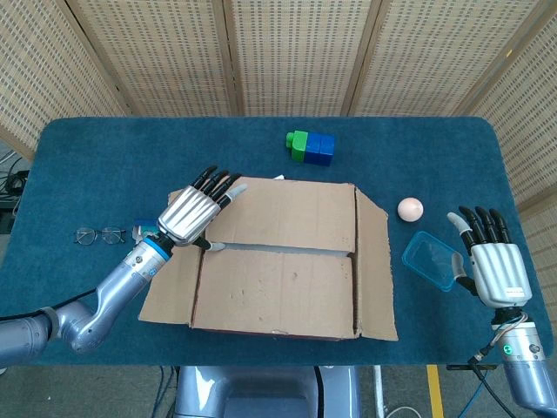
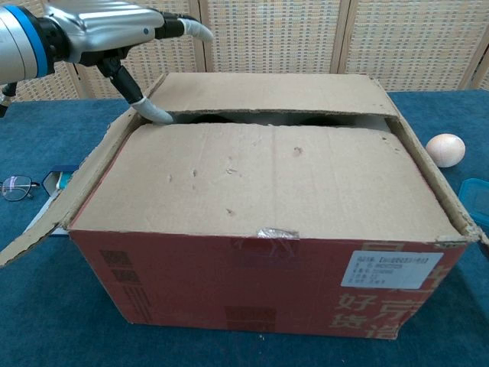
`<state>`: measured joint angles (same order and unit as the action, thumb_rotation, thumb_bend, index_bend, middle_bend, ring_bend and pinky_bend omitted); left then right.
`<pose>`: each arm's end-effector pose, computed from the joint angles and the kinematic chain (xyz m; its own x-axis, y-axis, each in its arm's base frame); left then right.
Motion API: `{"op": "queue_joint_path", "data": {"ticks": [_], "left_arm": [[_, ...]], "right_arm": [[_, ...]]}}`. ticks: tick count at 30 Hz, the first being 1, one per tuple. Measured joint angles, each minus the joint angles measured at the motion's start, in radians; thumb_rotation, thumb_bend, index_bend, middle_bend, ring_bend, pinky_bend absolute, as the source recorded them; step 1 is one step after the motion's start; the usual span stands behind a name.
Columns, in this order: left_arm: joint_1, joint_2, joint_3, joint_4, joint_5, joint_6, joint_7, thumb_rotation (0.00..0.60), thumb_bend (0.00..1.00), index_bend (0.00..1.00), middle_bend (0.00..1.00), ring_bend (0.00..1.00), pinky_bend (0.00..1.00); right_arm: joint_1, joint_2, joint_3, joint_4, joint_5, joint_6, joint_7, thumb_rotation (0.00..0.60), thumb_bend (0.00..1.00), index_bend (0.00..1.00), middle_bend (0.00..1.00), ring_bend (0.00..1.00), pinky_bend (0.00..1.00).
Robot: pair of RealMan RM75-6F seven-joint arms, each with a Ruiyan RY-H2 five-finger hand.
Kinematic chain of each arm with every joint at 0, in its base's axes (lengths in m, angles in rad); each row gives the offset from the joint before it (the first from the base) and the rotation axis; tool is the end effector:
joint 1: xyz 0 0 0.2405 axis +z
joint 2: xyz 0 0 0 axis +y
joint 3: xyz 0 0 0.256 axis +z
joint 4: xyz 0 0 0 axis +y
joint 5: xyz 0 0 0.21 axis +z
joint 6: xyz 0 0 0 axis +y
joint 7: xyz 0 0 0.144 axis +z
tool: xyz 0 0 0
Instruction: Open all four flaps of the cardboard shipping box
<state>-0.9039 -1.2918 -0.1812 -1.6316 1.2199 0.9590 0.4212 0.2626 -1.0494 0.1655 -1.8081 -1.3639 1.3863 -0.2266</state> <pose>-0.0844 0.3691 0.0578 0.6221 -0.0049 0.7829 0.6363 -0.5794 -0.5092 -0.2472 -0.2483 0.1718 0.4551 0.0627 0.8882 -0.8851 -0.0766 0.4590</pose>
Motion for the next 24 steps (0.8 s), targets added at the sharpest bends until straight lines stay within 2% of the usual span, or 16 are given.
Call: {"op": "queue_joint_path", "data": {"ticks": [11,24], "left_arm": [[0.042,0.002,-0.035,0.054,0.149,0.159,-0.110,0.427,0.13,0.00,0.00,0.00,0.00],[0.013,-0.034,-0.081,0.219,0.115,0.141,-0.094,0.424,0.12,0.00,0.00,0.00,0.00]], "right_arm": [[0.004,-0.005,-0.006,0.004,-0.018,-0.006,0.006,0.600,0.62,0.13,0.11,0.00,0.00],[0.003,-0.009,-0.020,0.009,-0.054,-0.004,0.008,0.600,0.62,0.13,0.11,0.00,0.00]]}}
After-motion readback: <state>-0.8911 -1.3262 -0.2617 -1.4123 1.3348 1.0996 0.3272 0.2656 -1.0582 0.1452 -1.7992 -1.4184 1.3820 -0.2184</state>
